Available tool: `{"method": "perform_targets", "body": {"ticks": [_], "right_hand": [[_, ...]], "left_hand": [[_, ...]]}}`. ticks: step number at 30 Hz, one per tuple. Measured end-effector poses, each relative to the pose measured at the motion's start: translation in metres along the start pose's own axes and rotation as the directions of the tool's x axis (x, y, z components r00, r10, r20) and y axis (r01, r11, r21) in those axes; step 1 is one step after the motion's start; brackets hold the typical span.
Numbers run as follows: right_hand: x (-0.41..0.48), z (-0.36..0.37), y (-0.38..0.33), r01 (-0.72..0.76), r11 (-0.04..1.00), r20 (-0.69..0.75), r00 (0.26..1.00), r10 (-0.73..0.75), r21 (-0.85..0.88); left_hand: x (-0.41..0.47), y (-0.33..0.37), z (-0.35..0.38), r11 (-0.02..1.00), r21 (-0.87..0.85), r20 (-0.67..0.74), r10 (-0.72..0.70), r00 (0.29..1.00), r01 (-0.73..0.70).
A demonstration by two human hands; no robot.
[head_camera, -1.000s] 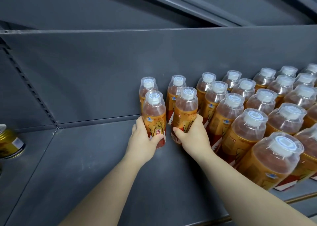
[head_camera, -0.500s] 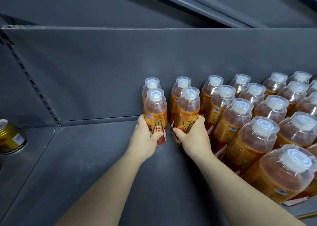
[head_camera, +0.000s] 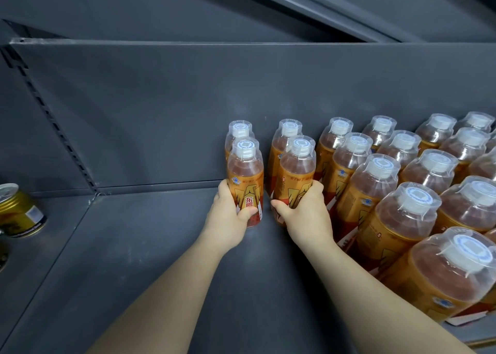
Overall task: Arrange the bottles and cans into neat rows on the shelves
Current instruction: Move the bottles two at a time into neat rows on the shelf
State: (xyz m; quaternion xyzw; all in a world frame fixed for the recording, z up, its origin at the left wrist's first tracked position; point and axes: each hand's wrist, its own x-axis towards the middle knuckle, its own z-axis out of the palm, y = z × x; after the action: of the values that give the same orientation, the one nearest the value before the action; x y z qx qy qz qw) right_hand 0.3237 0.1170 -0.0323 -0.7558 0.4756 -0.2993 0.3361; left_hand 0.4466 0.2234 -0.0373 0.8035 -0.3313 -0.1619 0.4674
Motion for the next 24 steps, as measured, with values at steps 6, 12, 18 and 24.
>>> {"method": "perform_targets", "body": {"ticks": [6,12,18,24], "right_hand": [[0.001,0.0,-0.001,-0.013,1.0,-0.006,1.0,0.013,-0.016],[0.0,0.002,-0.002,-0.016,1.0,-0.01,1.0,0.016,-0.022],[0.0,0.003,-0.001,-0.017,1.0,-0.007,1.0,0.017,-0.017],[0.001,0.002,0.005,-0.052,0.997,0.068,0.997,0.048,0.062]], "left_hand": [[-0.001,0.001,0.0,1.0,-0.011,0.003,-0.012,1.0,0.012],[0.001,0.002,-0.003,1.0,0.006,0.041,-0.024,0.999,0.024],[0.001,0.007,-0.007,0.998,-0.008,0.086,-0.064,0.994,0.065],[-0.003,0.009,-0.011,0.993,-0.013,0.079,-0.112,0.991,0.113]]}}
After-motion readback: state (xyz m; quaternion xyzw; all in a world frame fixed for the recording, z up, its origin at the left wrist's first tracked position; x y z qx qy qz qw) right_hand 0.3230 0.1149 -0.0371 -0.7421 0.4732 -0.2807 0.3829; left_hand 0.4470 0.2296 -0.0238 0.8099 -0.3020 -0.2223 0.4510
